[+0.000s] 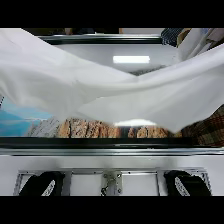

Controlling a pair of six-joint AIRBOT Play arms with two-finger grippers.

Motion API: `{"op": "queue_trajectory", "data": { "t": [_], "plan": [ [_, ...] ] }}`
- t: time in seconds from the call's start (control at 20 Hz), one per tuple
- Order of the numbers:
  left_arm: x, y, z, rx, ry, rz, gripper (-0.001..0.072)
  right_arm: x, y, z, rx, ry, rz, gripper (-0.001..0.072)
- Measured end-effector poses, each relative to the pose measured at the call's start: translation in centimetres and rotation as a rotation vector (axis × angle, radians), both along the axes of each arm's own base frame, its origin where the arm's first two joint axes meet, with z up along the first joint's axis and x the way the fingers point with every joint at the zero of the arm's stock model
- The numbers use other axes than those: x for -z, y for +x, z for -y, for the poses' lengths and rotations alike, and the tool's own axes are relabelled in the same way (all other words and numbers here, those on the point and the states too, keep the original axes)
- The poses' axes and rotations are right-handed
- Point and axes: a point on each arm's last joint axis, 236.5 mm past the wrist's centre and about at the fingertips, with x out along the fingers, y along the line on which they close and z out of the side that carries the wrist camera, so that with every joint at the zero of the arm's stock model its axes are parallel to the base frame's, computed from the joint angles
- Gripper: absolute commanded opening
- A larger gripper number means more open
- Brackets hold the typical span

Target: Fold the clothes and pants, and hang the long-sleeved shirts on hangers.

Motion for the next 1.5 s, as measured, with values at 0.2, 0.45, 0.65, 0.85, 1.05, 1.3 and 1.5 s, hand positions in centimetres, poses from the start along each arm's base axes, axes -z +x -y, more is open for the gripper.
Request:
{"op": "queue_trajectory", "data": {
  "t": [0.2, 0.45, 0.65, 0.85, 1.05, 1.3, 1.5],
  "plan": [
    [6.3, 7.7, 0.9, -0.017, 0.061, -0.225, 0.0008, 9.1, 4.8, -0.1, -0.008, 0.034, -0.358, 0.0009],
    [22.7, 21.2, 0.1, -0.093, 0.164, -0.639, 0.0008, 24.2, 14.1, -0.4, -0.034, 0.06, -0.791, 0.0009],
    [34.5, 28.6, -0.7, -0.097, 0.097, -0.875, 0.0308, 32.4, 22.6, -1.2, -0.041, 0.154, -0.842, 0.0167],
    [38.5, 32.0, -2.1, -0.096, -0.004, -0.963, 0.062, 33.8, 27.8, -1.9, -0.041, 0.278, -0.736, 0.0683],
    [39.6, 30.4, -5.5, -0.088, -0.018, -1.059, 0.0619, 30.0, 27.6, -1.3, -0.087, 0.214, -0.627, 0.068],
    [45.9, 22.1, -8.8, -0.138, -0.084, -1.284, 0.0619, 26.7, 20.3, -2.6, -0.178, 0.063, -0.629, 0.0679],
    [51.8, 15.2, -8.5, -0.197, -0.149, -1.39, 0.0619, 26.2, 14.2, -3.3, -0.205, 0.022, -0.629, 0.0679]
  ]
}}
